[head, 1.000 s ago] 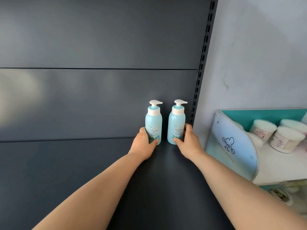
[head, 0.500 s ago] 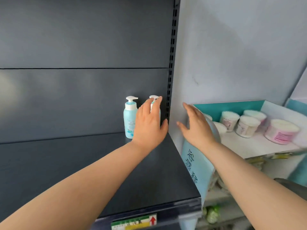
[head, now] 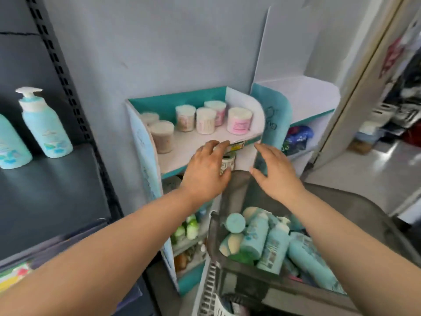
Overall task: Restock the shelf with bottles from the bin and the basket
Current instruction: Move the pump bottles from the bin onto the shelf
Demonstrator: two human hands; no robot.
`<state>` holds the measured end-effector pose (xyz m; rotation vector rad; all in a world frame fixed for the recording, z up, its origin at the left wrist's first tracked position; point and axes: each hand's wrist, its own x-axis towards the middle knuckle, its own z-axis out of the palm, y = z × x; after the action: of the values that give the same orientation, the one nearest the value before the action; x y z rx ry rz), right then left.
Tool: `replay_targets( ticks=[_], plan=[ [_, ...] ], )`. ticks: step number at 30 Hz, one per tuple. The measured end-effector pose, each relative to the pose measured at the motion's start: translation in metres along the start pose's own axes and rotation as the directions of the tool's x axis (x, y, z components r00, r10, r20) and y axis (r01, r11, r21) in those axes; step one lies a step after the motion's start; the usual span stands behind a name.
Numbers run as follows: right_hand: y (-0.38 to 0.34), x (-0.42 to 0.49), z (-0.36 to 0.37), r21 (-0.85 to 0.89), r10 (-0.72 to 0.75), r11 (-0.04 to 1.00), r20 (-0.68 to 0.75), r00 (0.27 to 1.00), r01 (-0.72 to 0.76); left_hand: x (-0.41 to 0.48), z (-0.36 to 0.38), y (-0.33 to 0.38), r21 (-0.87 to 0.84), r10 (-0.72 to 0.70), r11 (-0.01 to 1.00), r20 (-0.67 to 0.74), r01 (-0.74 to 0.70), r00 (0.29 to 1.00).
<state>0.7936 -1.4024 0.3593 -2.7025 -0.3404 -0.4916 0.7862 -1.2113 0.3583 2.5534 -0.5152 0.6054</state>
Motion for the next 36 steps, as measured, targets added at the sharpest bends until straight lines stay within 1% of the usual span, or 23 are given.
replay_targets(
  ticks=[2, 5, 8, 10, 13, 15, 17, 19, 22, 24, 26, 27, 29, 31, 33, 36],
  plan=[
    [0.038, -0.021, -0.005, -0.003, 0.067, 0.998, 0.041, 0.997, -0.067, -0.005, 0.031, 0.016, -0.031, 0.007, 1.0, 0.089, -0.004, 0.996],
    [0.089, -0.051, -0.002, -0.012, 0.123, 0.992, 0.112, 0.986, -0.123, -0.014, 0.076, 0.034, -0.03, -0.002, 1.0, 0.247, 0.009, 0.969],
    [0.121, -0.076, 0.013, 0.009, 0.168, 0.985, 0.189, 0.968, -0.173, -0.021, 0.112, 0.044, -0.03, -0.054, 0.997, 0.408, 0.072, 0.912],
    [0.137, -0.088, 0.027, 0.0, 0.184, 0.982, 0.252, 0.95, -0.19, -0.022, 0.132, 0.05, -0.013, -0.084, 0.995, 0.491, 0.104, 0.867],
    [0.148, -0.098, 0.048, -0.023, 0.247, 0.966, 0.374, 0.894, -0.257, -0.021, 0.156, 0.053, 0.066, -0.137, 0.99, 0.583, 0.121, 0.801],
    [0.151, -0.1, 0.059, -0.04, 0.297, 0.949, 0.459, 0.838, -0.314, -0.019, 0.169, 0.052, 0.131, -0.179, 0.984, 0.639, 0.124, 0.748],
    [0.151, -0.097, 0.069, -0.023, 0.329, 0.927, 0.534, 0.779, -0.375, -0.018, 0.179, 0.049, 0.203, -0.214, 0.974, 0.67, 0.101, 0.711],
    [0.15, -0.09, 0.078, 0.062, 0.352, 0.879, 0.583, 0.732, -0.472, -0.015, 0.186, 0.047, 0.289, -0.247, 0.956, 0.693, 0.052, 0.678],
    [0.147, -0.081, 0.09, 0.205, 0.403, 0.756, 0.602, 0.689, -0.621, -0.006, 0.191, 0.05, 0.353, -0.292, 0.935, 0.74, 0.02, 0.605],
    [0.147, -0.079, 0.097, 0.281, 0.442, 0.66, 0.605, 0.662, -0.697, 0.002, 0.193, 0.052, 0.351, -0.32, 0.935, 0.78, 0.047, 0.538],
    [0.152, -0.08, 0.099, 0.37, 0.472, 0.544, 0.607, 0.639, -0.753, 0.011, 0.193, 0.054, 0.326, -0.334, 0.94, 0.812, 0.103, 0.478],
    [0.154, -0.081, 0.098, 0.402, 0.473, 0.514, 0.604, 0.641, -0.758, 0.016, 0.192, 0.054, 0.315, -0.342, 0.939, 0.828, 0.136, 0.445],
    [0.155, -0.083, 0.087, 0.435, 0.443, 0.523, 0.596, 0.67, -0.733, 0.023, 0.189, 0.055, 0.304, -0.35, 0.936, 0.858, 0.177, 0.375],
    [0.155, -0.083, 0.073, 0.463, 0.407, 0.562, 0.567, 0.716, -0.685, 0.028, 0.19, 0.055, 0.301, -0.344, 0.937, 0.881, 0.177, 0.325],
    [0.154, -0.082, 0.057, 0.462, 0.391, 0.625, 0.512, 0.764, -0.63, 0.03, 0.194, 0.057, 0.294, -0.331, 0.941, 0.899, 0.164, 0.288],
    [0.154, -0.079, 0.034, 0.462, 0.36, 0.697, 0.436, 0.825, -0.549, 0.028, 0.199, 0.064, 0.286, -0.323, 0.943, 0.911, 0.172, 0.256]
  ],
)
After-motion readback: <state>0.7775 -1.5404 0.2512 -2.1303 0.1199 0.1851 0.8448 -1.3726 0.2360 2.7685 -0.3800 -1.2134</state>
